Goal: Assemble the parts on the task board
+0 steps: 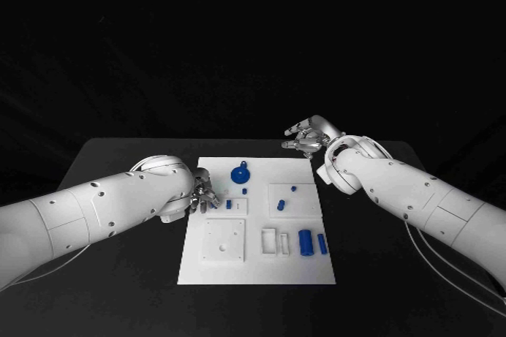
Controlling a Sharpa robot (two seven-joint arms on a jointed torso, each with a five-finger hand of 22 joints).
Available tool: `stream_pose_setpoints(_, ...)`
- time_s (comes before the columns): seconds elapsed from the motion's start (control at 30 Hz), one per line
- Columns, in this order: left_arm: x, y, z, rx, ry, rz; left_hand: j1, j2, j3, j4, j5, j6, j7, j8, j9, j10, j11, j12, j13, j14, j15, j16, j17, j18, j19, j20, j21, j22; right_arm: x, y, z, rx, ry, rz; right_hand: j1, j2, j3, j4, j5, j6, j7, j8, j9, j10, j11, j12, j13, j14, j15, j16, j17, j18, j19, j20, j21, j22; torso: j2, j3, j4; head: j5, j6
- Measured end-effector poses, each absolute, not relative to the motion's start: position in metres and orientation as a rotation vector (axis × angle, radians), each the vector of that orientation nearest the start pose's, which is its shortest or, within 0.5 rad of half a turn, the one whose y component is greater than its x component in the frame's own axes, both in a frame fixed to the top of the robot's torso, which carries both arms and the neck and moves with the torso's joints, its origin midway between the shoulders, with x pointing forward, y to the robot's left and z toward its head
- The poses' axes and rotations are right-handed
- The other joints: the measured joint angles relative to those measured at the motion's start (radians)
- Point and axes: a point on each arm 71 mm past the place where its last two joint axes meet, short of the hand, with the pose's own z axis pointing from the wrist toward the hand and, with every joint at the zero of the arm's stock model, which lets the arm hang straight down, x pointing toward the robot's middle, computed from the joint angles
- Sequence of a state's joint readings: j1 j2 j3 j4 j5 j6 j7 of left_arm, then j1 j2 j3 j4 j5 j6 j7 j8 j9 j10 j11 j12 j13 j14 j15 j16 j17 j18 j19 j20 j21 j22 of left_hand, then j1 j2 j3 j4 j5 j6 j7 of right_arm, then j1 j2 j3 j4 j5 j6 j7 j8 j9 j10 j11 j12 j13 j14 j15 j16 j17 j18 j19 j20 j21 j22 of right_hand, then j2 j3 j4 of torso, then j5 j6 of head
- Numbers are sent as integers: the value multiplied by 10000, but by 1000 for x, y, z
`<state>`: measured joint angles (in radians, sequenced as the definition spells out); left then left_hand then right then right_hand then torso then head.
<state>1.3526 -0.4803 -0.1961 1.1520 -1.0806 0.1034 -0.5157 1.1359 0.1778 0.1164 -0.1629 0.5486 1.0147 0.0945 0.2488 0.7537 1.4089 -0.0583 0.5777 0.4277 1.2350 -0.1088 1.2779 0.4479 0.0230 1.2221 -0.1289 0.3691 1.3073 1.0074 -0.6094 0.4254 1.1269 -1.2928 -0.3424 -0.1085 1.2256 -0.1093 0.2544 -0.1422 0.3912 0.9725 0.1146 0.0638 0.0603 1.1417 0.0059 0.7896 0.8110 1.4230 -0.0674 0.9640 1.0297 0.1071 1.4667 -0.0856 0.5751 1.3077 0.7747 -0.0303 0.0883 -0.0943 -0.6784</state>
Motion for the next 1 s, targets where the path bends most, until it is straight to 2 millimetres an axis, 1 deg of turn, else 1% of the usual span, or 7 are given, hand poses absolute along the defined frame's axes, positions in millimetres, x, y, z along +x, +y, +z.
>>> stream_pose_setpoints(0.1,547,144,-212,-790,22399,-2689,0,0,0,0,0,2,-2,3,-7,12,12,0,10,0,0,0,20,0,0,0,0,0,568,-237,-167,4512,14829,6940,0,0,0,0,0,0,0,0,0,0,0,0,0,0,0,0,0,1,0,0,0,0,0,-2,0,11,-1)
stream_pose_setpoints(0.17,548,144,-212,-800,22401,-2675,0,0,0,0,41,4,-4,132,77,12,12,0,26,1,0,0,45,0,0,0,0,0,568,-237,-167,4512,14831,6940,0,0,0,0,0,0,0,0,0,0,0,0,0,0,0,0,0,0,0,0,0,-1,0,-3,0,14,-1)
stream_pose_setpoints(0.23,548,145,-212,-812,22401,-2659,0,0,-1,-1,118,5,-4,175,116,13,13,0,27,20,-18,0,46,0,0,0,0,5,568,-237,-167,4512,14832,6940,0,0,0,0,0,0,0,0,0,0,0,0,0,0,0,0,0,0,0,0,0,0,0,-7,0,16,-2)
stream_pose_setpoints(0.3,548,145,-212,-830,22398,-2642,0,0,-2,-2,140,8,-8,175,149,47,-19,0,26,40,-32,0,53,0,-1,0,0,8,568,-237,-167,4513,14834,6938,0,0,0,0,0,0,0,0,0,0,0,0,0,0,0,0,0,1,0,0,0,-1,-1,-7,-3,19,-2)
stream_pose_setpoints(0.53,550,146,-212,-861,22403,-2644,0,0,-14,-14,157,10,-12,174,179,49,-16,0,35,53,-21,0,66,0,-1,1,0,7,568,-236,-167,4514,14840,6940,0,0,0,0,0,0,0,0,0,0,0,0,0,0,0,0,0,1,0,0,0,-1,-1,-8,-5,14,2)
stream_pose_setpoints(1.0,550,146,-212,-755,22531,-2647,0,0,-44,-44,156,11,-15,152,174,63,-2,0,43,53,-19,0,91,0,-1,1,41,5,568,-237,-167,4514,14851,6935,0,0,0,0,0,0,0,0,0,0,0,0,0,0,0,0,0,0,0,0,0,-2,-5,-1,0,-8,-32)
